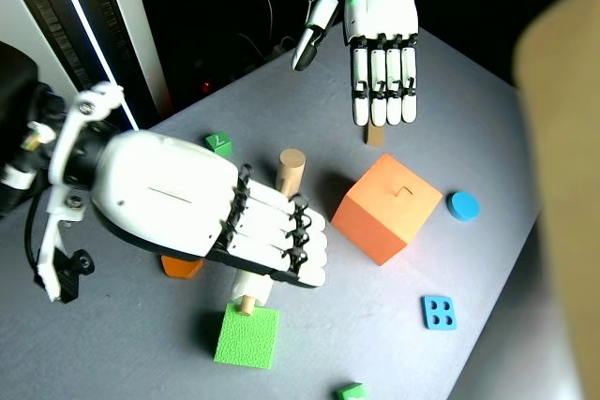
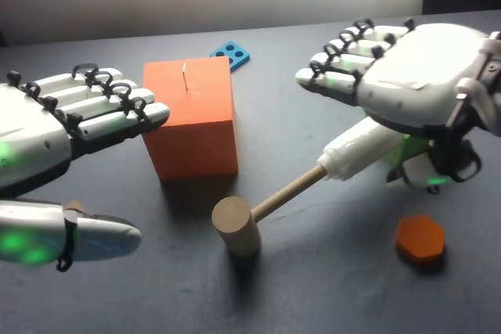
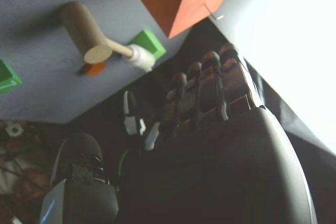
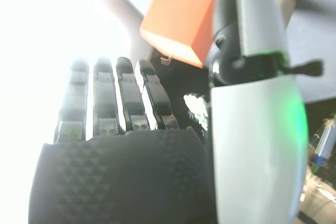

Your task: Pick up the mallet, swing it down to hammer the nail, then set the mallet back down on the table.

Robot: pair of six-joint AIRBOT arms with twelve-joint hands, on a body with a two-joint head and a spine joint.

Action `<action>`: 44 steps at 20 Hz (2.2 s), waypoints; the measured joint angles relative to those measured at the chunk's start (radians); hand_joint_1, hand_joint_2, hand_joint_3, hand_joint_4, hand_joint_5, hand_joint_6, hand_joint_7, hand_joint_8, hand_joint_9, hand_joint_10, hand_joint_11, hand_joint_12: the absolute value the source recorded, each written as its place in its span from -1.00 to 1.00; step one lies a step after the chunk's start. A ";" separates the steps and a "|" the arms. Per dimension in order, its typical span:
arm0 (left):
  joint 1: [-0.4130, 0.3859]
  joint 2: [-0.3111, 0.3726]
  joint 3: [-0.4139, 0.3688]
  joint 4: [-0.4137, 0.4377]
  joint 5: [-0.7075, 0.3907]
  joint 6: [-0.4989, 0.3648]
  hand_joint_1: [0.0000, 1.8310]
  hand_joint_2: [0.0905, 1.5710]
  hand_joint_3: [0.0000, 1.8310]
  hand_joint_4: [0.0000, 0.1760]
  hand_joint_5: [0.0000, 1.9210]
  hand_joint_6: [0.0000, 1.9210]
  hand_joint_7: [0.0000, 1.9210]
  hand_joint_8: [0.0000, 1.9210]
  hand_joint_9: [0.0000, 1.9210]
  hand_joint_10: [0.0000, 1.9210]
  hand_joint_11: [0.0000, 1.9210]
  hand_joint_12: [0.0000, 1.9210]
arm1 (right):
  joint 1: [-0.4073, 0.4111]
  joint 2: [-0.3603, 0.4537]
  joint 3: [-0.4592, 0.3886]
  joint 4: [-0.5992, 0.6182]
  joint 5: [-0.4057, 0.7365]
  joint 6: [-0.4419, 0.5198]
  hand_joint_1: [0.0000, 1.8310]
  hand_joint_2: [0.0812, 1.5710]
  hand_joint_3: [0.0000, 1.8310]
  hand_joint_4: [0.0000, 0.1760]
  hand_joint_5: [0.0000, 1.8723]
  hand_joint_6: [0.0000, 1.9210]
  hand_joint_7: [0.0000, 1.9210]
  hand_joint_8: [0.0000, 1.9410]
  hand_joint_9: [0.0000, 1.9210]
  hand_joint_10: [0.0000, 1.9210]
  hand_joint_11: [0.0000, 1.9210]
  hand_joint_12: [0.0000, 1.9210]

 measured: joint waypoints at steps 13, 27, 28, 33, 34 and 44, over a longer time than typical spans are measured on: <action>0.031 -0.106 0.082 0.036 -0.038 -0.019 -1.00 0.36 -1.00 -1.00 -1.00 -1.00 -1.00 -1.00 -1.00 -1.00 -1.00 -1.00 | -0.029 -0.171 0.169 0.296 0.026 -0.162 0.22 0.12 -1.00 -1.00 -1.00 -1.00 -1.00 -1.00 -1.00 -1.00 -1.00 -1.00; 0.039 -0.168 0.114 -0.105 -0.018 0.102 -1.00 0.38 -1.00 -1.00 -1.00 -1.00 -1.00 -1.00 -1.00 -1.00 -1.00 -1.00 | -0.085 -0.267 0.291 0.325 -0.018 -0.163 0.23 0.16 -0.99 -1.00 -1.00 -1.00 -1.00 -1.00 -1.00 -1.00 -0.97 -0.98; 0.039 -0.169 0.115 -0.108 -0.016 0.102 -1.00 0.39 -1.00 -1.00 -1.00 -1.00 -1.00 -1.00 -1.00 -1.00 -1.00 -1.00 | -0.088 -0.274 0.299 0.321 -0.030 -0.163 0.22 0.16 -0.99 -1.00 -1.00 -1.00 -1.00 -1.00 -1.00 -1.00 -0.97 -0.98; 0.039 -0.186 0.132 -0.119 -0.013 0.106 -1.00 0.39 -1.00 -1.00 -1.00 -1.00 -1.00 -1.00 -1.00 -1.00 -1.00 -1.00 | -0.101 -0.298 0.335 0.322 -0.058 -0.154 0.24 0.18 -0.99 -1.00 -1.00 -1.00 -1.00 -1.00 -1.00 -1.00 -0.97 -0.96; 0.039 -0.192 0.138 -0.120 -0.012 0.107 -1.00 0.39 -1.00 -1.00 -1.00 -1.00 -1.00 -1.00 -1.00 -1.00 -1.00 -1.00 | -0.101 -0.302 0.343 0.322 -0.058 -0.150 0.24 0.19 -0.99 -1.00 -1.00 -1.00 -1.00 -1.00 -1.00 -1.00 -0.97 -0.96; 0.040 -0.206 0.154 -0.145 -0.011 0.111 -1.00 0.41 -0.99 -1.00 -1.00 -1.00 -1.00 -1.00 -1.00 -1.00 -1.00 -1.00 | -0.116 -0.317 0.361 0.320 -0.065 -0.143 0.23 0.18 -1.00 -1.00 -0.96 -1.00 -0.99 -1.00 -0.97 -1.00 -1.00 -0.69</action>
